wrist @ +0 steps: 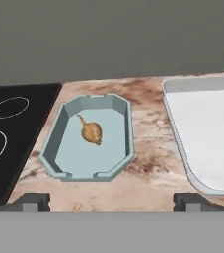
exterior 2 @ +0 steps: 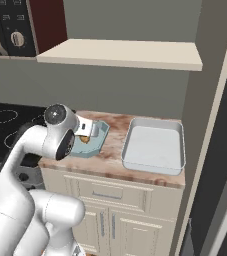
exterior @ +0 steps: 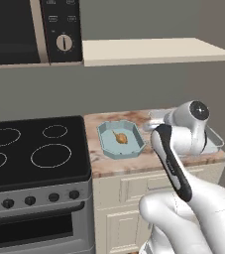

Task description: Place one onion and one chicken drumstick in each tupperware on the nearby counter, to pack two identical lunches.

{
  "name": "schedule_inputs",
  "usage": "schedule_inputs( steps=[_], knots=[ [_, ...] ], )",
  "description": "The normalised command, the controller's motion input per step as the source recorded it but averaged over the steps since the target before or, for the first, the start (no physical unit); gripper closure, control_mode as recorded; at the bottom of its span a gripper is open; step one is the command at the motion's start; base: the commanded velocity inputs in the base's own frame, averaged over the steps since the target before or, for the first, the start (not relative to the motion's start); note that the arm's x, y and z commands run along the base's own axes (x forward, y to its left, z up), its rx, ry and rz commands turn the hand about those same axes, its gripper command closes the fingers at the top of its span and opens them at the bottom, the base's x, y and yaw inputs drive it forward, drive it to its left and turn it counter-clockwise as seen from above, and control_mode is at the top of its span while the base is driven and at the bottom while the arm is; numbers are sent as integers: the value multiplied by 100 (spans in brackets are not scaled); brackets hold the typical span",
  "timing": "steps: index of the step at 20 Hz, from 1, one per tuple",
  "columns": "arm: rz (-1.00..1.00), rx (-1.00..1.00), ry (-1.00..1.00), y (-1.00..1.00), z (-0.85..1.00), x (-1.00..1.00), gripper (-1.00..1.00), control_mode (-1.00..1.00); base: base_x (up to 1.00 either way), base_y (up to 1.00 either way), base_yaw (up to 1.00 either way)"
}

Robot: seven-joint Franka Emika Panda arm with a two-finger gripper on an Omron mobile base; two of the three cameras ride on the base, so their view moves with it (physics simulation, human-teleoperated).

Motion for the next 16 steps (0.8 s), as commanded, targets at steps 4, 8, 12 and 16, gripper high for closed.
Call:
schedule_inputs(
  steps=[4,8,12,16],
  knots=[
    [0,-8,0,0,75,-100,-100,-100,0,0,0],
    [0,-6,0,0,70,-100,-100,-100,0,0,0],
    [0,-7,0,0,27,-100,-100,-100,0,0,0],
    [0,0,0,0,0,0,-100,100,-100,-23,0]
  ],
)
